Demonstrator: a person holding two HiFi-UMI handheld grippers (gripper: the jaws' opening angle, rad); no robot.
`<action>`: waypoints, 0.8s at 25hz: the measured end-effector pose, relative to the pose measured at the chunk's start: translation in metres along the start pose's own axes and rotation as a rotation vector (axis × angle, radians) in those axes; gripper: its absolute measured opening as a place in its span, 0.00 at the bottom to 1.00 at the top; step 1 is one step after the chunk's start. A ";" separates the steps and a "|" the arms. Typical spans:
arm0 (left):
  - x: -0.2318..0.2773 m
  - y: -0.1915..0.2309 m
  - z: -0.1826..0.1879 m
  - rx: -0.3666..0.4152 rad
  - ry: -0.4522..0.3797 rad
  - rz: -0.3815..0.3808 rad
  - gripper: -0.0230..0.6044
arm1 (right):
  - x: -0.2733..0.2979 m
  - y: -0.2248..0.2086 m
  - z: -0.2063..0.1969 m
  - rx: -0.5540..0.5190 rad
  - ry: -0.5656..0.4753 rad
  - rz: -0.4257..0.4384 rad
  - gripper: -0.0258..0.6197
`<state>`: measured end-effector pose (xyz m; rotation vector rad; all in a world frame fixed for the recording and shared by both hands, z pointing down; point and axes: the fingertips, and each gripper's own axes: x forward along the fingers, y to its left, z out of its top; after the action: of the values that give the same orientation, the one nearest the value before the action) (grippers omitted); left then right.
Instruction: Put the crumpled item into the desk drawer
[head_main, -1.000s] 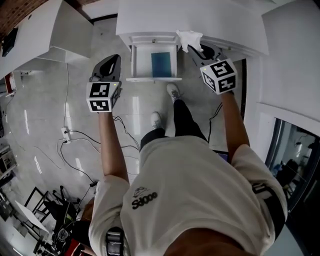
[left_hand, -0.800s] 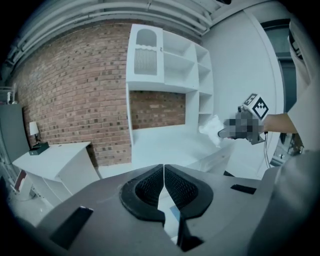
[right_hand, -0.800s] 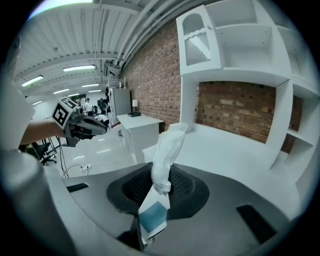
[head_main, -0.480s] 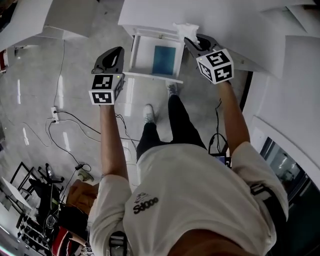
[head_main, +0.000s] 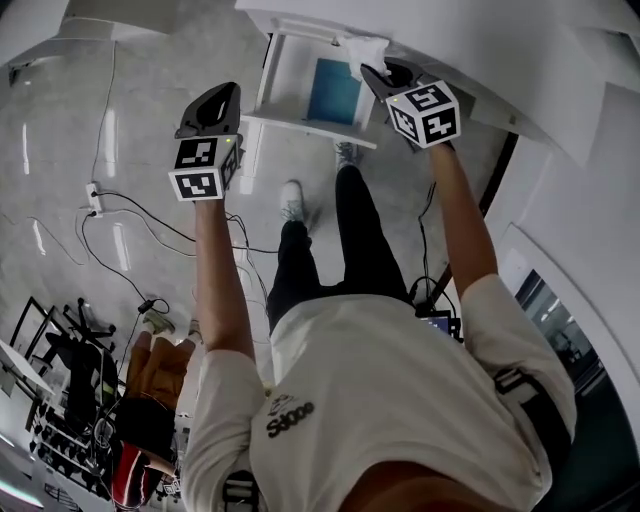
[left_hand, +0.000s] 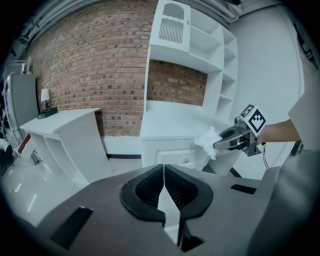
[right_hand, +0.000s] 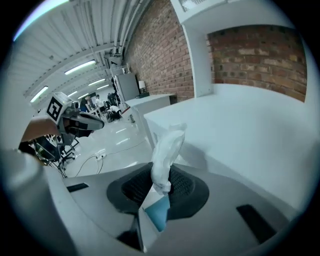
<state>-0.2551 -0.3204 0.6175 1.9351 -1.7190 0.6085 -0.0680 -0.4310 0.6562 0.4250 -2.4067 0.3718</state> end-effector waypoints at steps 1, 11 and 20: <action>0.003 0.002 -0.007 -0.016 0.006 0.007 0.07 | 0.008 -0.002 -0.010 0.024 0.013 0.009 0.14; 0.051 0.006 -0.056 -0.049 0.065 -0.003 0.07 | 0.089 -0.030 -0.104 0.061 0.187 0.016 0.14; 0.101 -0.009 -0.100 -0.074 0.104 -0.018 0.07 | 0.160 -0.059 -0.171 0.022 0.306 -0.007 0.15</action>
<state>-0.2360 -0.3369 0.7582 1.8334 -1.6360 0.6184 -0.0667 -0.4542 0.8963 0.3577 -2.1052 0.4274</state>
